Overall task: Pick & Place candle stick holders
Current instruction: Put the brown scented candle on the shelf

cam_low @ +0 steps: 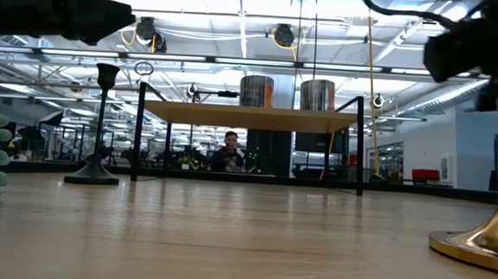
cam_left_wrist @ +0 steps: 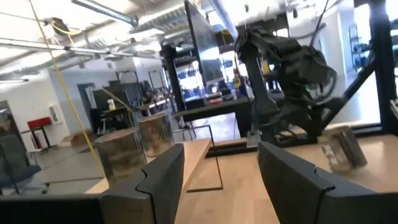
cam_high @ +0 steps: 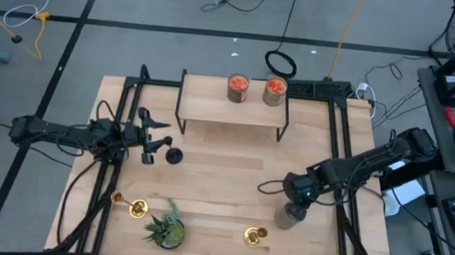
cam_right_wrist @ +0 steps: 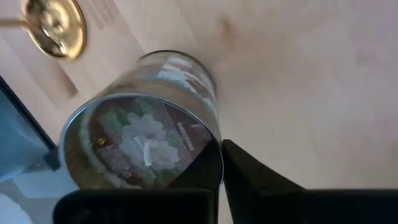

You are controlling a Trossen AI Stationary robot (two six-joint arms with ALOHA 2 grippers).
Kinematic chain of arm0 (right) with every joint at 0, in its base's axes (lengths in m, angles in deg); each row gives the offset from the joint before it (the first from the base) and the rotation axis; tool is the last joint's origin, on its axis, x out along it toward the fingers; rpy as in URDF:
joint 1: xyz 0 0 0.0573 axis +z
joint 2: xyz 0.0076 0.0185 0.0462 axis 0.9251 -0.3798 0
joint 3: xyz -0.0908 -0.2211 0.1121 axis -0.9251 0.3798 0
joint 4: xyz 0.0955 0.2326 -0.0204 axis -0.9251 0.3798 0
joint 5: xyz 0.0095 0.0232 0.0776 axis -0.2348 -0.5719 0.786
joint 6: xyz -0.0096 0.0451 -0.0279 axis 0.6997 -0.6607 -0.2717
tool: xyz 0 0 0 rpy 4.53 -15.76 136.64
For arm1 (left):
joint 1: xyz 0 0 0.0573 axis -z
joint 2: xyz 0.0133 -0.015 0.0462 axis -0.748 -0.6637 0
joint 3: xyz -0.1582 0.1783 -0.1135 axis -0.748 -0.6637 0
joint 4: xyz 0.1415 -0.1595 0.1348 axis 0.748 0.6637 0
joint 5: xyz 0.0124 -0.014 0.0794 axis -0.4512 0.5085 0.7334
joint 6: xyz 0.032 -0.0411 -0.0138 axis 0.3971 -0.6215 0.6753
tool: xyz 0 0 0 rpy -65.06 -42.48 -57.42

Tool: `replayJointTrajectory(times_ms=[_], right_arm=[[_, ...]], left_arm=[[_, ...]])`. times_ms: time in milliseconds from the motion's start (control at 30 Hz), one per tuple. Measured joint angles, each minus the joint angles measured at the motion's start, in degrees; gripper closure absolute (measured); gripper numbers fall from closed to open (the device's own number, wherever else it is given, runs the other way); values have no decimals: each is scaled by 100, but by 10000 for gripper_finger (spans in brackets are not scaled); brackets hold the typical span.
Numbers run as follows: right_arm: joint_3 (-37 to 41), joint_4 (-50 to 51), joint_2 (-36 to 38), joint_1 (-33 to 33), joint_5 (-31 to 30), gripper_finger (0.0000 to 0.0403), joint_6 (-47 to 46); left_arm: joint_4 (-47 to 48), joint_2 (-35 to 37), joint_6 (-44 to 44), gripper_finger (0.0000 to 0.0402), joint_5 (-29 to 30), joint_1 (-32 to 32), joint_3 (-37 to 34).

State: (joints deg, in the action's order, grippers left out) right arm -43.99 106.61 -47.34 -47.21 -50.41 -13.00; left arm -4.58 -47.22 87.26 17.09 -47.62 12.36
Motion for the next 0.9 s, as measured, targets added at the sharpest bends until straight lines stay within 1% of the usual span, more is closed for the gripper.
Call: replayJointTrajectory(times_ms=[67,133,300,400,500,600,667,733,800,900], right_arm=[[-93,-14,-1,-200,-51,399,361],[-244,-34,-5,-429,-248,399,755],[-574,-399,-1,-1106,-733,400,2015],[-701,-724,-5,-1503,-910,401,2252],[-703,-1349,-78,-1807,-798,400,2358],[-704,-2051,-244,-1929,-464,400,2677],[-709,-2404,-408,-2009,-241,401,2851],[-709,-2557,-612,-2101,-129,401,2988],[-709,-2658,-818,-2178,-150,401,3116],[-910,-2512,-1162,-2305,-167,401,3470]], left_arm=[[243,-192,-7,190,1,0,242],[659,-432,-13,190,2,0,589],[2264,-1237,-17,190,4,0,1715],[3051,-1793,31,190,5,0,2385],[3788,-2308,87,190,6,-3,3046],[4591,-2805,100,190,7,-4,3647],[4960,-3099,234,190,4,-4,3975],[5124,-3348,409,190,0,-4,4245],[5255,-3569,533,190,0,-4,4440],[5301,-3808,734,190,0,-4,4645]])
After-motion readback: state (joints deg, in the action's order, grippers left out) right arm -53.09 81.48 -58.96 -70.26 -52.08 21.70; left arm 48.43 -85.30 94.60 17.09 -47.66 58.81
